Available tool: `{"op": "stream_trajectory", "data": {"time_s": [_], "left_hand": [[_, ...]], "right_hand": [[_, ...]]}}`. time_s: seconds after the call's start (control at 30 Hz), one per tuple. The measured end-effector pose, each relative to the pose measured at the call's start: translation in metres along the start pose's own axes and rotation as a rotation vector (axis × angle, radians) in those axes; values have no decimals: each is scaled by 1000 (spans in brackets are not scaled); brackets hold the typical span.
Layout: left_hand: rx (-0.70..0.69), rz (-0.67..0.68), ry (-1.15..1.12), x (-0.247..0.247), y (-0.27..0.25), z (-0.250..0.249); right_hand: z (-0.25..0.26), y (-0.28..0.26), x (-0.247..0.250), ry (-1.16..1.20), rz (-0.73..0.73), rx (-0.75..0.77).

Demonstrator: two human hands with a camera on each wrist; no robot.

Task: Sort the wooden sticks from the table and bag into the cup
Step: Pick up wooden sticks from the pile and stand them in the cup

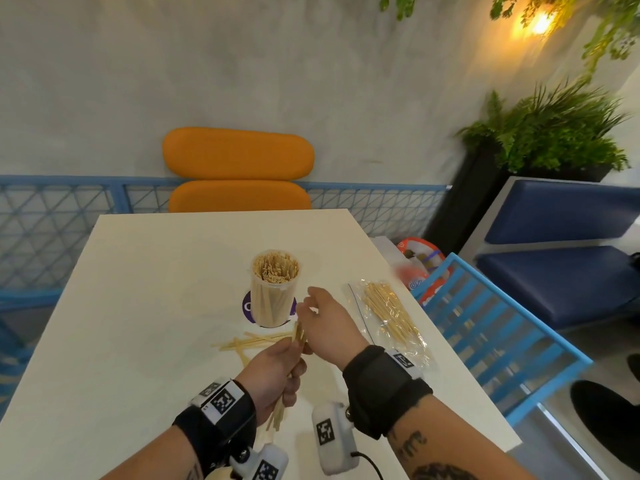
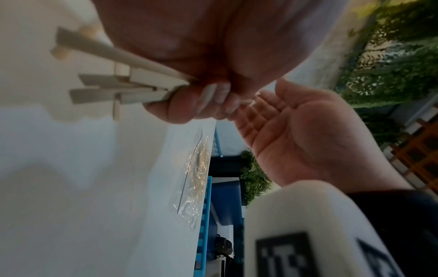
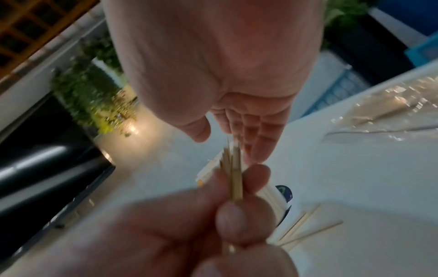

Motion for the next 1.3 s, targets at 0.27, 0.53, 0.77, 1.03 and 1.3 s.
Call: {"op": "stream_trajectory", "data": {"time_s": [0.27, 0.53, 0.77, 1.03, 1.3], "left_hand": [[-106, 18, 46, -9, 2, -20], [-300, -121, -320, -4, 15, -48], [-370, -245, -237, -3, 21, -47], [-524, -324, 42, 12, 21, -60], [-657, -258, 338, 19, 22, -86]], "right_hand": [[-1, -7, 1, -11, 143, 112], [-26, -23, 3, 254, 365, -82], [-29, -36, -19, 274, 431, -131], [-25, -31, -31, 521, 434, -249], [-12, -4, -36, 671, 245, -150]]}}
Point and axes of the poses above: each hand's wrist, its own y-axis towards the middle knuckle, its own x-axis out of the back of the hand, z = x × y, the point moved 3 cm from there along y, towards the middle knuckle, and after that the axes turned 6 degrees about -z, right-handed, at the moved point
